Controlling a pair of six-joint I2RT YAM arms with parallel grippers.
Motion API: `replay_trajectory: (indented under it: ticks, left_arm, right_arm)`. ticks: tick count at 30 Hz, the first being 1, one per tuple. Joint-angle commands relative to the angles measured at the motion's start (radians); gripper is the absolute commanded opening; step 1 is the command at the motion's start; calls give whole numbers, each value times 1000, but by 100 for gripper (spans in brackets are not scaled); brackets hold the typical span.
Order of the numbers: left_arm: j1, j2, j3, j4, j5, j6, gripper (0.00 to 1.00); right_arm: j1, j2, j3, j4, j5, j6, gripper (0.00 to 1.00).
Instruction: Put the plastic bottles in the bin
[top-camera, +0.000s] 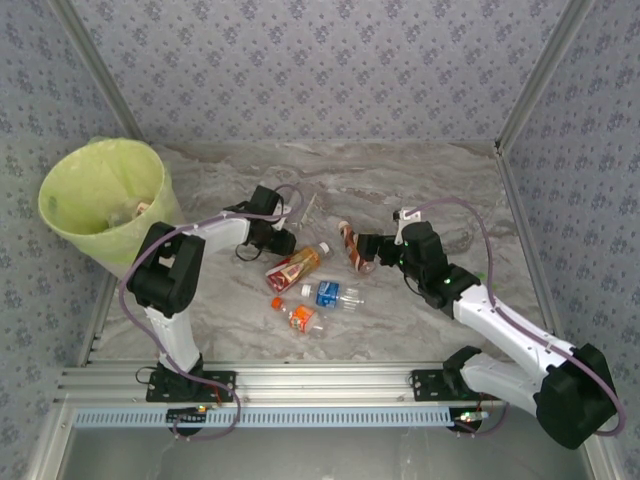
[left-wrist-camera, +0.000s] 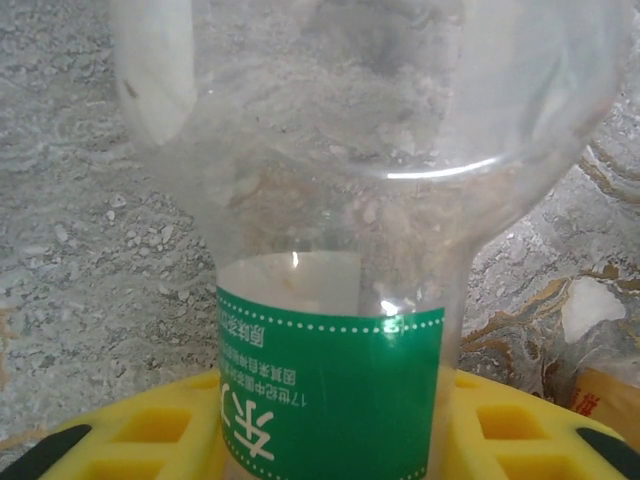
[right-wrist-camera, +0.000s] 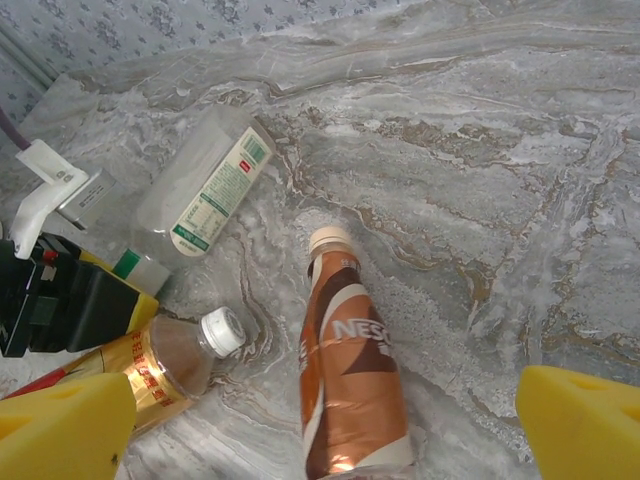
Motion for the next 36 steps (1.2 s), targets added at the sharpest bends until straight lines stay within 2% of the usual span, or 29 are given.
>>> replay_trajectory:
  ticks: [1, 8, 12, 15, 23, 28, 36]
  left_arm:
    - [-4, -64, 0, 18, -28, -5, 34]
    - [-4, -162, -16, 24, -46, -39, 18]
    - [-4, -220, -17, 14, -48, -52, 12]
    - [-3, -271, -14, 0, -58, -65, 0]
    - [-4, -477, 49, -103, -96, -127, 0]
    - [-4, -584, 113, -193, -222, -147, 0]
    - [-3, -660, 308, -415, -406, -154, 0]
  right_arm:
    - [9, 6, 25, -11, -6, -10, 100]
    - [8, 14, 28, -6, -1, -11, 100]
    - [9, 32, 36, -25, 29, -3, 100]
    - [9, 53, 48, -38, 39, 3, 100]
    - [6, 129, 104, -107, 118, 38, 100]
    - [-1, 170, 124, -111, 129, 67, 100]
    - [-5, 207, 160, -128, 149, 93, 100]
